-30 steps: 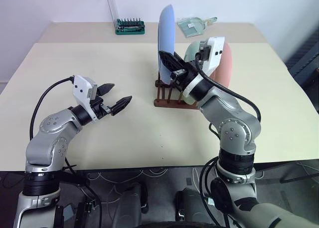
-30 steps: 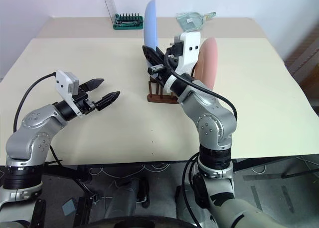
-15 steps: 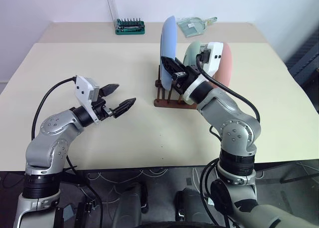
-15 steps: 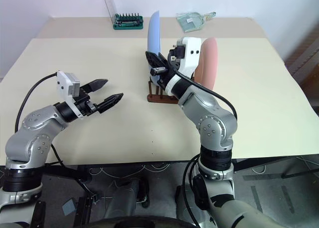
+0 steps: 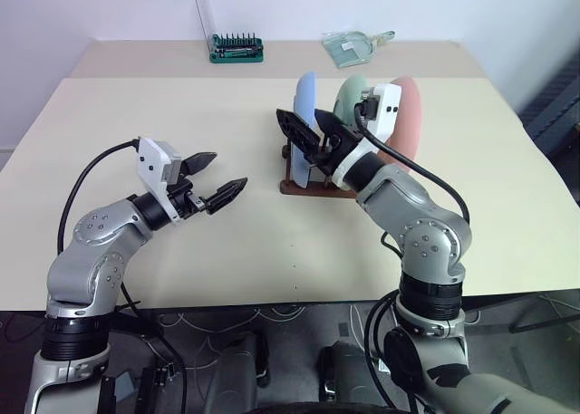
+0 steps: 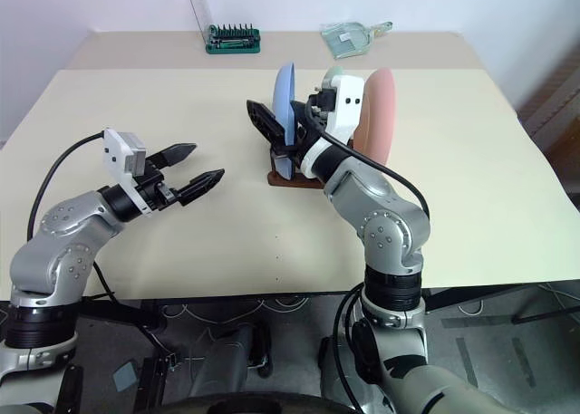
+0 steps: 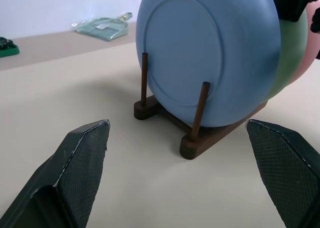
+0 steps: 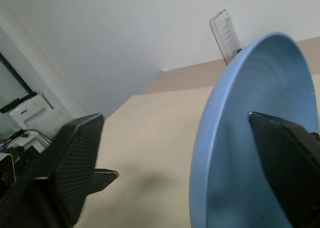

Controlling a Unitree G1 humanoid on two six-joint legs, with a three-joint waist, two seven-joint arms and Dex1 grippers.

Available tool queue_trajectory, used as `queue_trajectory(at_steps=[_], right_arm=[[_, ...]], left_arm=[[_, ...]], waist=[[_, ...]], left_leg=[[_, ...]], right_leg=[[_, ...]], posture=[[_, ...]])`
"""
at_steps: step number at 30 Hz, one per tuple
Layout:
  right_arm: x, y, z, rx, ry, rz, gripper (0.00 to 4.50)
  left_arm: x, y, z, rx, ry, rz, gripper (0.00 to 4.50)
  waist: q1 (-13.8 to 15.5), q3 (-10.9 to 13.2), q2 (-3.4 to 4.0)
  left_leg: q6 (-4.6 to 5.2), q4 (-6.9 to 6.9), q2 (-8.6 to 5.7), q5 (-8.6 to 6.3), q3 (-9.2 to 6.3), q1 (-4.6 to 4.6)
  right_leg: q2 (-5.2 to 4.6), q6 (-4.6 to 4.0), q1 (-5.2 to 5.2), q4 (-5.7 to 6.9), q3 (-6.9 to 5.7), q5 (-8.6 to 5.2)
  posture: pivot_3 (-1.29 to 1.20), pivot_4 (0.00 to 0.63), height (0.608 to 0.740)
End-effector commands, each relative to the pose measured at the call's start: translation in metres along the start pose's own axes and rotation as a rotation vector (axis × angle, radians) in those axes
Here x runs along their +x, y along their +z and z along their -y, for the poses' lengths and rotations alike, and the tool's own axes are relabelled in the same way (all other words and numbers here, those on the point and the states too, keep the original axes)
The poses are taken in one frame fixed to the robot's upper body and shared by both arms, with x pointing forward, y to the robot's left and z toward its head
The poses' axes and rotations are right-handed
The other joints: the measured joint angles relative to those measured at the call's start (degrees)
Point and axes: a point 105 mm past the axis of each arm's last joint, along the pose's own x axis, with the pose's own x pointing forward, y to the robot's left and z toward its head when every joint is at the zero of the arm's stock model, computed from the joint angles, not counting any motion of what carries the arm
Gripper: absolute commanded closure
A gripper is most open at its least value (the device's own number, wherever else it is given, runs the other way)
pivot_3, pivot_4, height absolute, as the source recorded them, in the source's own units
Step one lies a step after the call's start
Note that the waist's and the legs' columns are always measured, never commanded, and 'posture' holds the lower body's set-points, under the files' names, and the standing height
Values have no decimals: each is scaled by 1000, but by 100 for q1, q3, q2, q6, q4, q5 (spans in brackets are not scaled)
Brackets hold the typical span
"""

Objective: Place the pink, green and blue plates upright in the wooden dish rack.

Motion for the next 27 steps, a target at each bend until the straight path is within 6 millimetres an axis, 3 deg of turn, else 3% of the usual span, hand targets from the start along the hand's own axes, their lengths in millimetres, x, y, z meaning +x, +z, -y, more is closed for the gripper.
queue_trajectory(at_steps=[1,13,16,19,24,27], right_arm=[[1,13,-15,-88,60,36,45],[-12,42,-22,-463,121,37,45],[-35,61,-27,-661,176,58,45],[-58,75,0,-746,66,18,45],[-111,98,25,-749,7,11,45],[-132,97,30,-733,-4,-37,45]], left_arm=[[2,8,6,25,-21,28,0],[6,8,10,14,-35,34,0],[10,5,6,14,-45,30,0],[13,4,4,8,-52,34,0],[17,-4,2,9,-69,16,0],[15,-7,-3,14,-63,8,0]], waist=[[0,0,0],[7,1,1],[41,3,4],[55,0,-1],[64,1,0],[56,1,1]], left_leg=[[0,0,0,0,0,0],[1,0,0,0,0,-1],[4,1,-1,-2,0,-4],[9,1,-1,-6,-1,-3],[14,-1,-1,-8,-1,-2],[19,-1,-2,-10,-1,-2]], right_leg=[[0,0,0,0,0,0],[-1,0,0,-4,0,0],[-3,0,1,-11,-1,0],[-3,1,7,-24,-4,0],[-3,1,16,-34,-5,1],[-3,2,21,-39,-6,1]], posture=[[0,150,736],[0,150,736],[0,150,736],[0,150,736],[0,150,736],[0,150,736]])
